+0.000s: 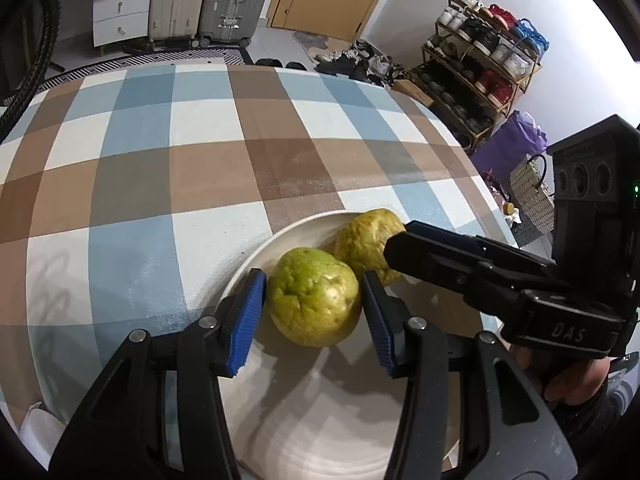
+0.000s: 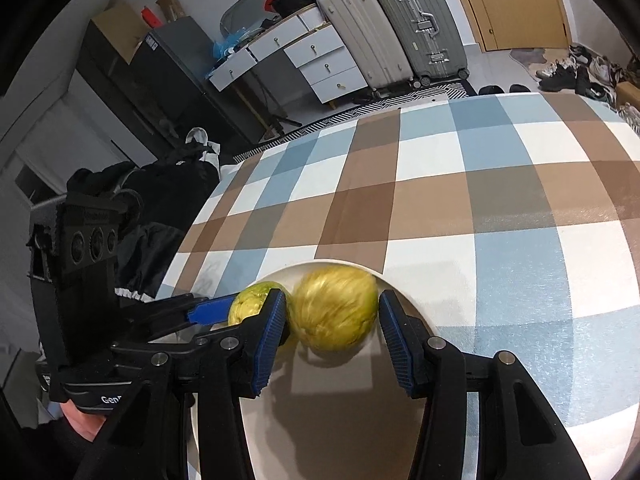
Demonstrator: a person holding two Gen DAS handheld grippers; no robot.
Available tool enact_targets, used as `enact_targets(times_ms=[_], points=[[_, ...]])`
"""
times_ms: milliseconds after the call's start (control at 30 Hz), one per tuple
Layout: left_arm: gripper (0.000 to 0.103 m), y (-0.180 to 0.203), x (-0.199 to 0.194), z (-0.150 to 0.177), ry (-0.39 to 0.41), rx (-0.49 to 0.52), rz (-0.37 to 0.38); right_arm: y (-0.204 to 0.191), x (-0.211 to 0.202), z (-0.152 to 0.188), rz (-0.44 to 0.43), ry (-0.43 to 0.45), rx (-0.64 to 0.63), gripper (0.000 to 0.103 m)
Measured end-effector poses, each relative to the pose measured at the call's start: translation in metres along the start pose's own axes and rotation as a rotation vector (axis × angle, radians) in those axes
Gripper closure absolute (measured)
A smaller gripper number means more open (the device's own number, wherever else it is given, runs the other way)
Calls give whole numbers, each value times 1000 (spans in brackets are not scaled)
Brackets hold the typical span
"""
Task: Organize fruits
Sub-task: 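Open both tools to release the guavas on the plate and withdraw, then move both tools back toward the remaining fruits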
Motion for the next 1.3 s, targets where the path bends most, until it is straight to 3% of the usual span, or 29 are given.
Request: enact_targets(times_ms=[200,333,400,467,633,700,800,867,967,1300], points=[[34,2,-23,-3,46,3,-35,-5,-9,0,9,20,-5,51],[30,7,-48,-3,87,11,-52,-8,-32,2,11,66,3,49],[27,9,-63,-1,111,13,-73,-11,-51,5,25,102,-1,34],[21,11,-82,3,146,15,-109,-14,-70,8,53,141,-13,27],[20,22,-137,19,248,24,-158,-38,-123,21,90,236,-78,15],[17,27,-157,28,281,27,-174,-51,-146,28,104,290,-107,6],[8,35,-191,42,341,47,-212,-72,-179,40,119,371,-151,1],[1,42,-215,53,399,65,-247,-85,-197,49,127,410,-175,0],[1,52,-246,71,449,91,-270,-102,-214,65,139,414,-217,0],[1,73,-300,144,498,102,-274,-141,-251,124,188,480,-293,0]])
Point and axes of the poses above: each gripper's, at about its wrist camera, not at the fingertips, and x roughly the way its jaws point, y to its right, z to its underside, the point moved 8 cm from there along x, roughly the way its jaws point, and after that the axes turned 3 degrees about -x, right-handed, at the moved point
